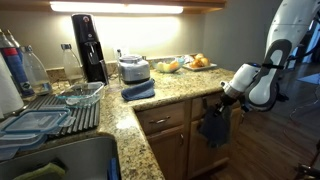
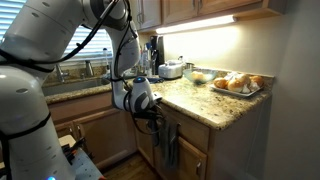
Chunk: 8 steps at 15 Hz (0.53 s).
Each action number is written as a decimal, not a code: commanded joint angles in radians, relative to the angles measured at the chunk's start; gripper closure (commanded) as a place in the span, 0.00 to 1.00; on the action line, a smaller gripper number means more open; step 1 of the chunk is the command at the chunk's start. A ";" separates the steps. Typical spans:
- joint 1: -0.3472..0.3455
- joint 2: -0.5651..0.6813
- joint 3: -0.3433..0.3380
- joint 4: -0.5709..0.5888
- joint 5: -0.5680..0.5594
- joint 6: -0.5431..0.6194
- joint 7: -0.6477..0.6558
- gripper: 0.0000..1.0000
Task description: Put the towel on the counter on the hook hanging on the top drawer
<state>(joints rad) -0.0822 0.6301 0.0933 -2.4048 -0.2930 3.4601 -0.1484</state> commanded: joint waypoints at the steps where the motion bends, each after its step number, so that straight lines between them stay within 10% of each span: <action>1: -0.013 -0.016 0.012 -0.005 0.000 -0.003 -0.009 0.95; 8: 0.003 0.011 -0.014 0.033 0.014 -0.006 -0.013 0.95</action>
<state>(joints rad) -0.0816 0.6391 0.0918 -2.3774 -0.2903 3.4600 -0.1484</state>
